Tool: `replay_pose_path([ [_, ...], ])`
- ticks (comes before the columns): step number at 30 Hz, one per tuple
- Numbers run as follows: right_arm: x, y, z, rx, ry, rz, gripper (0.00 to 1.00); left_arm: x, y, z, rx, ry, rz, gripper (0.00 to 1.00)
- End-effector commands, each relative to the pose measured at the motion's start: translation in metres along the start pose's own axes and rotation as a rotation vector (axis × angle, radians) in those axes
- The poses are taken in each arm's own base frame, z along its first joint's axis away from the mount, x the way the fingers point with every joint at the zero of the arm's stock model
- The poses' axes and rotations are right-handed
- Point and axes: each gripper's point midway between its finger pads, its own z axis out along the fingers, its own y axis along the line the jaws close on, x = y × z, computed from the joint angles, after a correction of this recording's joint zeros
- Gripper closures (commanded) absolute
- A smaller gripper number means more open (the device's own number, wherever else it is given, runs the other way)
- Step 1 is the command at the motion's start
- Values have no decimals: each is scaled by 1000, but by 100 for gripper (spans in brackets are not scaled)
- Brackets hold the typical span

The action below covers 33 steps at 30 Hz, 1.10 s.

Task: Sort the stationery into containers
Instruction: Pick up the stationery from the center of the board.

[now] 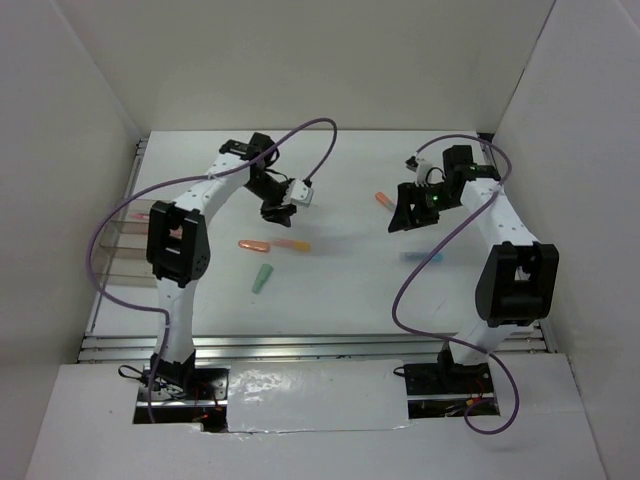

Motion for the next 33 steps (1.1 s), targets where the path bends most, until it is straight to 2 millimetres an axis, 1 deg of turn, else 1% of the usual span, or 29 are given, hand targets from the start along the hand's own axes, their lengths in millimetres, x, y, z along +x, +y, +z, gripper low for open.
replay_pose_path([
  [1, 0, -2, -20, 22, -45, -30, 33, 5, 4, 28, 44, 17, -92, 44],
  [2, 2, -7, -23, 26, -48, -16, 33, 4, 2, 37, 59, 31, -87, 44],
  [3, 4, -9, -24, 28, -49, -9, 33, 11, 2, 44, 55, 57, -85, 43],
  [5, 6, -15, -27, 36, -57, -1, 33, 15, -2, 57, 65, 81, -80, 43],
  [8, 5, -24, -30, 53, -69, 14, 33, 23, -8, 70, 85, 111, -83, 42],
  [9, 5, -26, -31, 52, -70, 17, 33, 24, -8, 71, 90, 116, -84, 42],
  [10, 5, -28, -31, 56, -70, 19, 33, 30, -15, 76, 122, 135, -94, 41],
  [14, -1, -37, -34, 85, -88, 26, 32, 41, -26, 83, 165, 166, -124, 39],
  [16, -4, -43, -35, 113, -95, 34, 31, 46, -28, 85, 158, 182, -125, 38],
  [19, -15, -53, -36, 163, -128, 52, 30, 53, -32, 89, 153, 186, -152, 40],
  [20, -24, -58, -36, 183, -153, 70, 30, 56, -32, 90, 147, 192, -159, 40],
  [22, -34, -65, -35, 221, -176, 79, 30, 62, -34, 93, 153, 205, -169, 41],
  [23, -44, -74, -35, 264, -198, 93, 29, 65, -35, 95, 153, 218, -165, 41],
  [25, -57, -81, -28, 310, -205, 90, 29, 67, -38, 100, 153, 234, -161, 43],
  [26, -62, -89, -26, 356, -211, 96, 29, 69, -38, 103, 147, 244, -159, 44],
  [27, -67, -91, -23, 373, -210, 93, 28, 66, -39, 106, 145, 245, -152, 53],
  [28, -75, -92, -16, 384, -206, 84, 27, 65, -38, 107, 142, 242, -152, 59],
  [29, -77, -96, -12, 402, -196, 89, 26, 60, -36, 108, 136, 233, -152, 62],
  [30, -80, -97, -8, 407, -186, 90, 23, 56, -35, 109, 135, 222, -148, 70],
  [31, -85, -100, 1, 409, -170, 91, 22, 47, -25, 107, 112, 203, -137, 74],
  [32, -86, -104, 4, 416, -161, 97, 17, 41, -21, 104, 101, 187, -147, 76],
  [33, -90, -99, 12, 421, -147, 80, 17, 31, -14, 101, 83, 154, -146, 79],
])
